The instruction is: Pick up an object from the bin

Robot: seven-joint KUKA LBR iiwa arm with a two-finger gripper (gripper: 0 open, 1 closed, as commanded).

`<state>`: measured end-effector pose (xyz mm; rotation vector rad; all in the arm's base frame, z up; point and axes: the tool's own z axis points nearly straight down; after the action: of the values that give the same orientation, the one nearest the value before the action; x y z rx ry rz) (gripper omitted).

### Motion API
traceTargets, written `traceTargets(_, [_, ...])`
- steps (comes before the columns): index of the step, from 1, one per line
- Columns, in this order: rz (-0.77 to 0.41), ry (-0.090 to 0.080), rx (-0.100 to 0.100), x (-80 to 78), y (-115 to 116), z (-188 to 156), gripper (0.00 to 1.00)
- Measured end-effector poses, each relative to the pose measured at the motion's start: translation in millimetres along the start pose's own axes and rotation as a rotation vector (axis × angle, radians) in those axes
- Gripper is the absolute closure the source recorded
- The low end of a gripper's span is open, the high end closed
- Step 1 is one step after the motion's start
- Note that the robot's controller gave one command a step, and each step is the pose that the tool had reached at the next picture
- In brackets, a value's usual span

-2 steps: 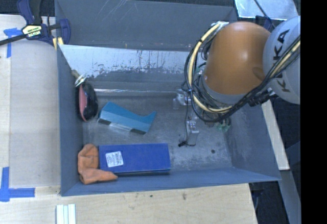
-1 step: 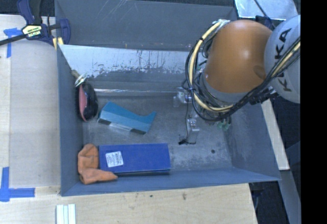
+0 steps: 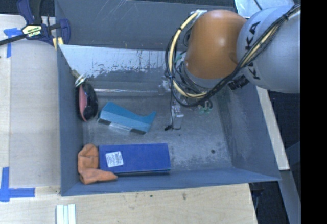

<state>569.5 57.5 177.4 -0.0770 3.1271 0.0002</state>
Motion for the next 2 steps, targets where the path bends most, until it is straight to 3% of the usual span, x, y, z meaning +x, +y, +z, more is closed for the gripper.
traceTargets(1, [-0.031,0.003,-0.001,-12.7,12,45,0.0])
traceTargets(2, [-0.001,0.013,-0.001,8.4,6,72,0.0])
